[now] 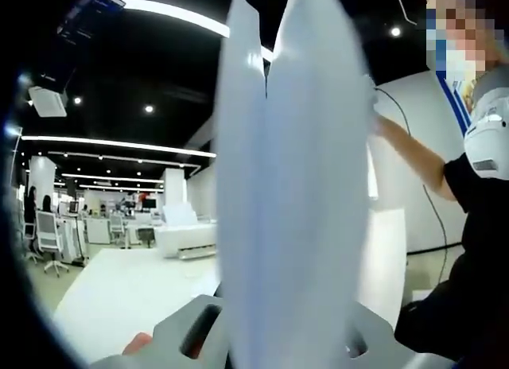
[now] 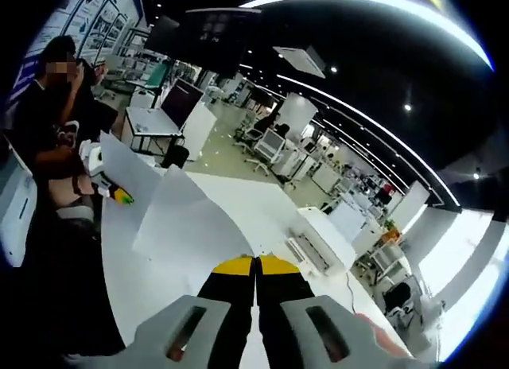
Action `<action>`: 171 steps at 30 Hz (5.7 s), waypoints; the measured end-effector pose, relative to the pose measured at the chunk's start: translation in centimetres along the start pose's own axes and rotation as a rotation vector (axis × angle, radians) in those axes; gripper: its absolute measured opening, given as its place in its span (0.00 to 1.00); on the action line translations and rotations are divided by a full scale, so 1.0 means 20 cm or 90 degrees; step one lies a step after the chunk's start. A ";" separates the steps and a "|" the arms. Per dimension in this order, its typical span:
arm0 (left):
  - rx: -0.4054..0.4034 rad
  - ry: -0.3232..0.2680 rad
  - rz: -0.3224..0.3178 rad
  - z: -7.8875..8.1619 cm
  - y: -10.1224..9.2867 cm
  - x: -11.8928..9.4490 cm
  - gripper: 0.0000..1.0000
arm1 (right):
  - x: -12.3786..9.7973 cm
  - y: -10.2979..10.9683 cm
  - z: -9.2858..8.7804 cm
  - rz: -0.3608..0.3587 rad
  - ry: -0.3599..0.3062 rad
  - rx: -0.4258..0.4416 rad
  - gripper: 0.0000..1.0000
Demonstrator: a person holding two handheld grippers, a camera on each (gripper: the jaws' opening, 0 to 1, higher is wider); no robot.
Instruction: Organize the stack of printing papers by aligning and flattening the scattered papers on the table
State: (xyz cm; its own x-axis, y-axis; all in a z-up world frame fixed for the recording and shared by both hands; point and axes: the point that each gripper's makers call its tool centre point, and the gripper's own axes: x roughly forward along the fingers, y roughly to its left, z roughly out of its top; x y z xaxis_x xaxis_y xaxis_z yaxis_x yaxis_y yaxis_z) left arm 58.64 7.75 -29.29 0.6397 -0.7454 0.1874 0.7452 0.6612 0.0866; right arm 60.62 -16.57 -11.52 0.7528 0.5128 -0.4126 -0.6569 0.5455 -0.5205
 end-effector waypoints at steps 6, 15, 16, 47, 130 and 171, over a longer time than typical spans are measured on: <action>0.001 0.000 -0.003 0.00 -0.01 0.01 0.06 | 0.03 0.11 0.03 0.034 0.023 -0.033 0.00; 0.000 0.001 -0.006 0.00 -0.01 0.01 0.06 | 0.15 0.23 0.06 0.066 0.056 -0.068 0.00; -0.001 0.001 -0.006 -0.01 -0.01 0.01 0.06 | 0.16 0.25 0.06 0.070 0.059 -0.073 0.00; 0.003 0.002 -0.010 -0.01 -0.02 0.02 0.06 | 0.43 0.43 0.07 0.138 0.205 -0.131 0.00; -0.015 -0.010 -0.011 -0.01 -0.02 0.01 0.20 | 0.65 0.83 0.38 0.230 0.203 -0.225 0.00; -0.028 -0.020 -0.004 0.00 0.01 0.01 0.21 | 0.67 1.09 0.54 0.283 0.153 -0.283 0.00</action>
State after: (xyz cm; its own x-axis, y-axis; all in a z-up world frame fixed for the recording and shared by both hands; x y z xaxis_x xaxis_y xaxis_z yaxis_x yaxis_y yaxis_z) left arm 58.89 7.71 -29.24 0.6299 -0.7456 0.2175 0.7567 0.6523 0.0448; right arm 56.00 9.37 -20.32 0.4372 0.4358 -0.7867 -0.8655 -0.0339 -0.4998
